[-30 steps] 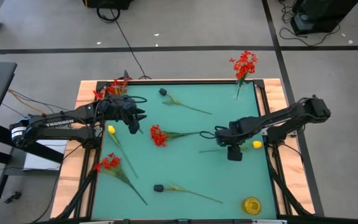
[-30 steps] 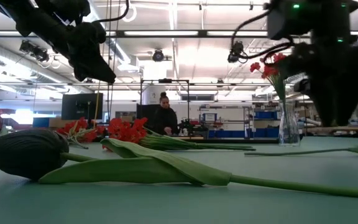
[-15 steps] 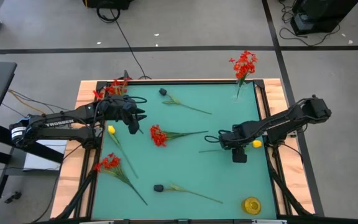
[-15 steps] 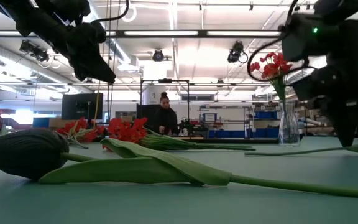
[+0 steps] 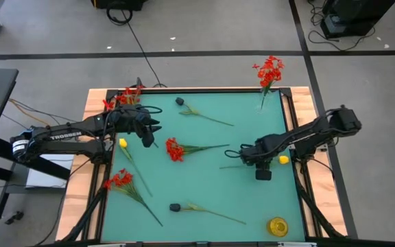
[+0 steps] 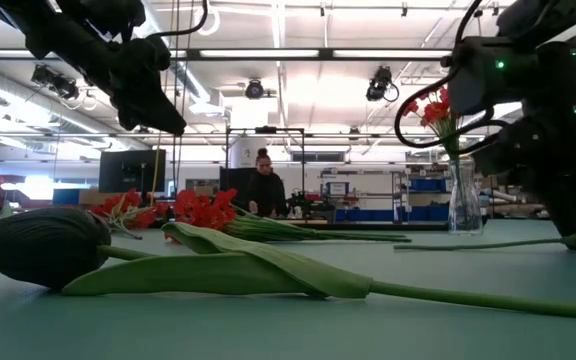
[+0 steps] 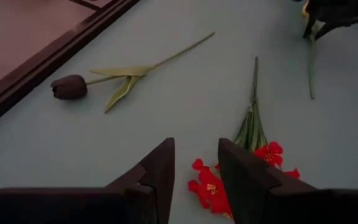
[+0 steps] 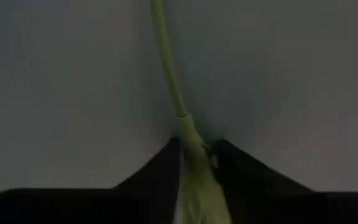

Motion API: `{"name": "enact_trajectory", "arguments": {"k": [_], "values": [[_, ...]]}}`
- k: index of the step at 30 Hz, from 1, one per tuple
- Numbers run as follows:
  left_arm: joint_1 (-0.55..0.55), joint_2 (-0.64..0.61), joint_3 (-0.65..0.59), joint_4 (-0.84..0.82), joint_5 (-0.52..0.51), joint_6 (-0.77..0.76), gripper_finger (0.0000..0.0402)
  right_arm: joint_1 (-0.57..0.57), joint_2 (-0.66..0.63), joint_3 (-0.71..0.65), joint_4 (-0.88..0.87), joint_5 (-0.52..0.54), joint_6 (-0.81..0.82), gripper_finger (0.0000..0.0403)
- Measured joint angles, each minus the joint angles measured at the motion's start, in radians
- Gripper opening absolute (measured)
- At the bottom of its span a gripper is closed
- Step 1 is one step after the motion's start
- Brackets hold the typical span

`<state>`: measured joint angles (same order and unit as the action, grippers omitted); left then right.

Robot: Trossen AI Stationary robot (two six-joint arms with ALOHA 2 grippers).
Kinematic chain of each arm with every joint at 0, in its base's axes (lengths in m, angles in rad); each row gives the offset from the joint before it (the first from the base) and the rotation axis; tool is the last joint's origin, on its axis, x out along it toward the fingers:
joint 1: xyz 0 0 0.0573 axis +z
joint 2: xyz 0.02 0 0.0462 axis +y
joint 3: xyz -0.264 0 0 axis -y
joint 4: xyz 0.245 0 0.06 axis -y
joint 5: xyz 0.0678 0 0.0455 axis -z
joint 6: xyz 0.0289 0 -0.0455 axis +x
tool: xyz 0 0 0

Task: Sort flowers into vase by color
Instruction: Put the right yellow flower into the transparent vase

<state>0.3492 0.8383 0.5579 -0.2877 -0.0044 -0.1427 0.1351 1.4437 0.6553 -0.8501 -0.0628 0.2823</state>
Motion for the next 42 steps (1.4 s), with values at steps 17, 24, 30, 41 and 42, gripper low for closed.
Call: {"name": "enact_trajectory", "arguments": {"k": [17,24,30,41,42], "values": [[-0.022,-0.009,0.0,0.286,0.043,0.124,0.0128,-0.208,-0.076,0.221,0.191,-0.453,0.769,0.0023],[-0.109,-0.002,0.0,0.471,0.078,0.364,0.0128,-0.304,-0.07,0.242,0.594,-0.537,1.241,0.0031],[-0.151,0.065,0.001,0.608,0.079,0.45,0.0132,-0.342,-0.046,0.242,0.859,-0.595,1.553,0.003],[-0.239,0.387,0.209,0.579,0.147,0.592,0.0239,-0.312,-0.038,0.243,1.072,-0.594,1.81,0.0028],[-0.248,0.412,0.228,0.584,0.147,0.613,0.024,-0.312,-0.038,0.243,1.086,-0.588,1.817,0.0028]]}}
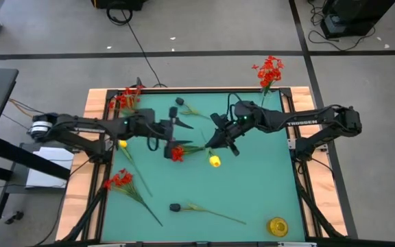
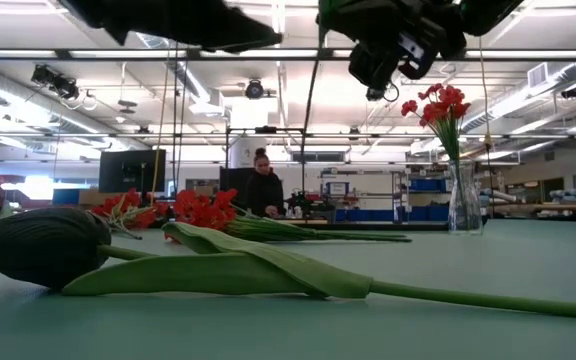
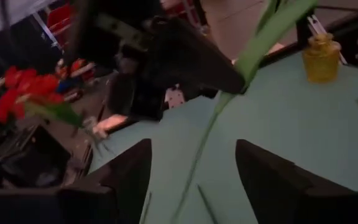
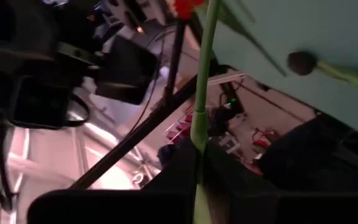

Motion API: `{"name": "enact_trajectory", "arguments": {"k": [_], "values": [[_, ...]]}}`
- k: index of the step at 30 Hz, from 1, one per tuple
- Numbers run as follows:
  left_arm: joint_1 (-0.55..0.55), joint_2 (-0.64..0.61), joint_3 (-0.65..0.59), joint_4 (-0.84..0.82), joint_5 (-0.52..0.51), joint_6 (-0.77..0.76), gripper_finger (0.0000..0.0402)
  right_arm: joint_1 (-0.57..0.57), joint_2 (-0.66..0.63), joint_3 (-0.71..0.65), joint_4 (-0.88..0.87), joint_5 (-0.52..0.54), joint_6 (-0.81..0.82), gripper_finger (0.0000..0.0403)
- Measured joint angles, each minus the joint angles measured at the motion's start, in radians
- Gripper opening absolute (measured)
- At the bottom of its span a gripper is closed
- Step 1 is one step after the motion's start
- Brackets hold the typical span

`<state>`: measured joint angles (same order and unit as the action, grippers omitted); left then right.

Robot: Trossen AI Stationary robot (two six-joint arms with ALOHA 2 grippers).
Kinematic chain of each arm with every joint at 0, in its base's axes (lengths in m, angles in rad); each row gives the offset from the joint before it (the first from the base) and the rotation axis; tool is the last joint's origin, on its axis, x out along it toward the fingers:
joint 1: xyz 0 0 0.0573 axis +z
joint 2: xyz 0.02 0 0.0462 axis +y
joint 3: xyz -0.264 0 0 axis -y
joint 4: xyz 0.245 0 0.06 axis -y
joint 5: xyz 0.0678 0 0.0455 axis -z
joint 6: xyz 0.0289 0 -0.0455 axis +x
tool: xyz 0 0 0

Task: Sort flowers into vase by color
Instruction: Put the right yellow flower into the transparent vase

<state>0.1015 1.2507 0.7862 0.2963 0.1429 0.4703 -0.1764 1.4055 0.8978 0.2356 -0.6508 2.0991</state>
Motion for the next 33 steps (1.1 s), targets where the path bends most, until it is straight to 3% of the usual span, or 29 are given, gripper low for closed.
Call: {"name": "enact_trajectory", "arguments": {"k": [4,11,23,33], "values": [[-0.026,0.079,0.061,-0.016,-0.022,0.065,0.0229,0.005,0.0,0.0,0.062,0.028,0.038,0.0029],[-0.028,0.156,0.114,-0.016,-0.036,0.067,0.0175,0.032,0.0,0.0,0.087,0.062,0.056,0.0029],[-0.027,0.16,0.114,-0.016,0.008,0.087,0.0052,0.052,0.0,0.0,0.115,0.109,0.029,0.0032],[-0.037,0.166,0.113,-0.03,-0.001,0.12,0.0015,0.053,-0.001,0.0,0.108,0.166,-0.128,0.0065]]}}
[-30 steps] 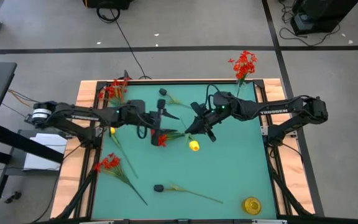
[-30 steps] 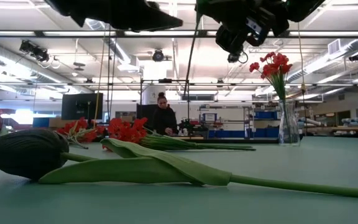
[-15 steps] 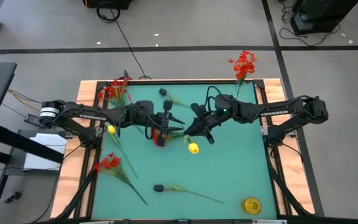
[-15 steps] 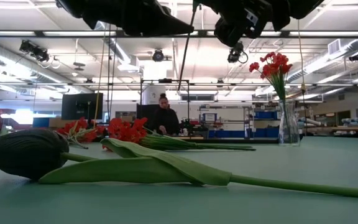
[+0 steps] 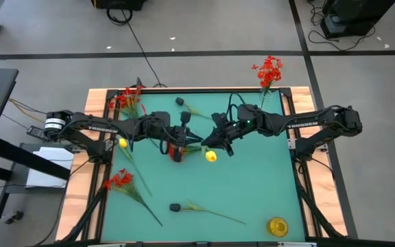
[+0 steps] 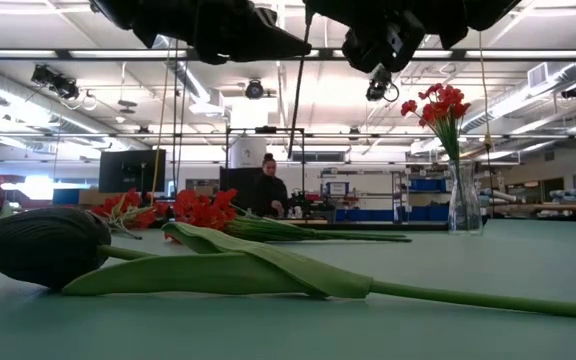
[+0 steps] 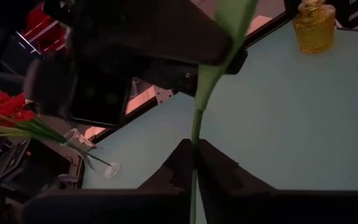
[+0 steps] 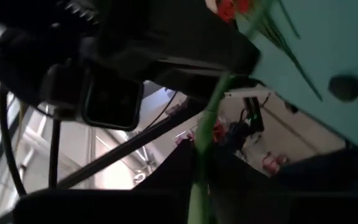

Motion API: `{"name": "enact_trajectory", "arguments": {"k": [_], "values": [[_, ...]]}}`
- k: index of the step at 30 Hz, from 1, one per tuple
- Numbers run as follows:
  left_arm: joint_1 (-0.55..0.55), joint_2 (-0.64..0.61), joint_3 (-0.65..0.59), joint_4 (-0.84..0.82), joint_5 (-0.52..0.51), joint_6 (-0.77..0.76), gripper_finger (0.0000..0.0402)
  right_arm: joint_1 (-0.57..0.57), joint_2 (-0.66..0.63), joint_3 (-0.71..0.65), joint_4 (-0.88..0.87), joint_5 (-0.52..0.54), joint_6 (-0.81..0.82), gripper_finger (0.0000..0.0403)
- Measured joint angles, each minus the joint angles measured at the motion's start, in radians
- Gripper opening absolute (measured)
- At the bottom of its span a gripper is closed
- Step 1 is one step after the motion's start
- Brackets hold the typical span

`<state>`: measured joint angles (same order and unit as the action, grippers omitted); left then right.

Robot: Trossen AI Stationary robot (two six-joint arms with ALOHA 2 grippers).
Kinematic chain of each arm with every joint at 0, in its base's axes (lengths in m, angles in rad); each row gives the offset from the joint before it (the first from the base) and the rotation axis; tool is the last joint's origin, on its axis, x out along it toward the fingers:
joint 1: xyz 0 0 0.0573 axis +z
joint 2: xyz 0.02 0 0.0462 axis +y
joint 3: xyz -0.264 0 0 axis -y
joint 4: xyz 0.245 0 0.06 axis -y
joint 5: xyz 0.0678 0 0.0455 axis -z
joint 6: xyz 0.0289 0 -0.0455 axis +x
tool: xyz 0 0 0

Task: Sort flowers into vase by color
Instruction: Put the right yellow flower into the transparent vase

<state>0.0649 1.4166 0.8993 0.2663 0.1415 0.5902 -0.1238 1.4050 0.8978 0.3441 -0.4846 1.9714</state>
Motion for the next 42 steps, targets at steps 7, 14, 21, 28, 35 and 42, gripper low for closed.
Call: {"name": "enact_trajectory", "arguments": {"k": [7,14,21,28,35,42], "values": [[0.032,-0.071,0.0,-0.134,0.073,-0.037,0.0004,-0.02,0.001,0.0,0.116,0.068,-0.159,0.0158],[0.121,-0.18,-0.003,-0.137,0.229,-0.18,0.0002,-0.076,-0.001,0.001,0.262,0.086,-0.5,0.0242],[0.222,-0.18,-0.005,-0.048,0.298,-0.564,0.0001,-0.102,-0.001,0.001,0.348,0.169,-1.112,0.0243],[0.274,-0.18,-0.005,0.084,0.222,-0.812,0.0,-0.128,-0.001,0.0,0.356,0.184,-1.307,0.0226],[0.261,-0.083,-0.005,0.09,0.167,-0.94,0.0,-0.14,0.0,0.0,0.246,0.366,-1.517,0.0215],[0.25,0.0,-0.005,0.172,0.167,-1.006,0.0,-0.141,0.0,0.0,0.214,0.367,-1.548,0.0206]]}}
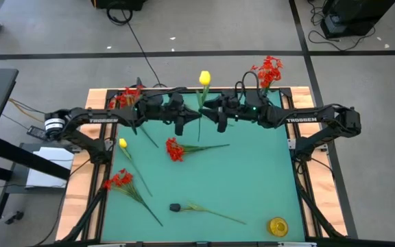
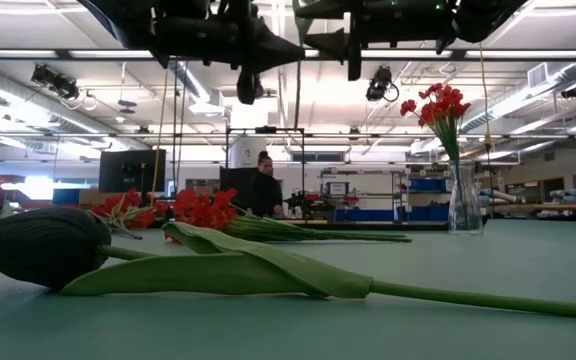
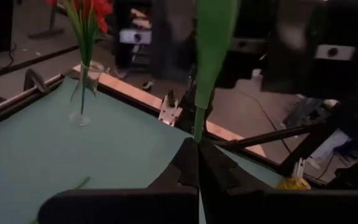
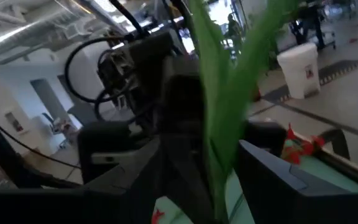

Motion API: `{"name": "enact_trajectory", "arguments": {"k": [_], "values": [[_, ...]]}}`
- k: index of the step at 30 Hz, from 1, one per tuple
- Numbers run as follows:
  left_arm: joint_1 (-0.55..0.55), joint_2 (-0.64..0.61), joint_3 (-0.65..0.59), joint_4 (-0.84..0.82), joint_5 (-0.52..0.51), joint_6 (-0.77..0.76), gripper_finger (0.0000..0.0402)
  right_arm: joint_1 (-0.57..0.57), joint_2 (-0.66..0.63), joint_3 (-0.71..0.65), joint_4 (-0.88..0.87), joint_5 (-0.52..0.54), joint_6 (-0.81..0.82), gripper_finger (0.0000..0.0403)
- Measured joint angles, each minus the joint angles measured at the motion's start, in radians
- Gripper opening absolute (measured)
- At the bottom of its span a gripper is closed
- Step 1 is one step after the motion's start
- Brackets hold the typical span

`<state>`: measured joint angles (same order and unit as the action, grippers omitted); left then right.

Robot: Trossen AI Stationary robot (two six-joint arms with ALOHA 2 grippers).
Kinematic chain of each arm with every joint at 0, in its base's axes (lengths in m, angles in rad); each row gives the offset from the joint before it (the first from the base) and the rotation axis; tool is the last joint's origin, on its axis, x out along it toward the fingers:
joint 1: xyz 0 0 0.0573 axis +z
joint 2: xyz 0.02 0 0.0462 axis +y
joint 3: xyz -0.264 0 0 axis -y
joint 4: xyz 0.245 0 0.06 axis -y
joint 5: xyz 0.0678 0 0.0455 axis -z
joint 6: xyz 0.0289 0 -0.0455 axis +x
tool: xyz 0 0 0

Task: Sort flowers into vase by color
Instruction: Put the right yellow flower into the transparent vase

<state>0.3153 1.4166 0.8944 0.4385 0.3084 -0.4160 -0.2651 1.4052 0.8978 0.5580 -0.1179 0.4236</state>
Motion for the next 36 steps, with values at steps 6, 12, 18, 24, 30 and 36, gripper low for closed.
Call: {"name": "enact_trajectory", "arguments": {"k": [6,12,18,24,30,36], "values": [[-0.001,0.005,0.0,-0.018,-0.001,-0.002,0.0,-0.007,0.0,0.0,-0.06,0.011,0.036,0.0088],[-0.001,0.004,0.001,-0.064,-0.053,0.017,0.0025,-0.026,0.0,0.0,-0.075,0.0,0.024,0.0018],[-0.003,0.003,0.0,-0.09,-0.125,0.037,0.0126,-0.031,-0.069,0.0,-0.213,0.247,-0.058,0.0008],[0.002,-0.013,0.0,-0.097,-0.133,-0.006,0.0186,-0.028,-0.216,0.0,-0.482,0.732,-0.151,0.0007],[0.001,-0.033,0.0,-0.137,-0.133,-0.008,0.0183,-0.033,-0.373,0.0,-0.665,1.112,-0.263,0.0005],[0.002,-0.04,0.0,-0.147,-0.133,-0.002,0.0178,-0.058,-0.497,-0.014,-0.85,1.272,-0.144,0.0005]]}}
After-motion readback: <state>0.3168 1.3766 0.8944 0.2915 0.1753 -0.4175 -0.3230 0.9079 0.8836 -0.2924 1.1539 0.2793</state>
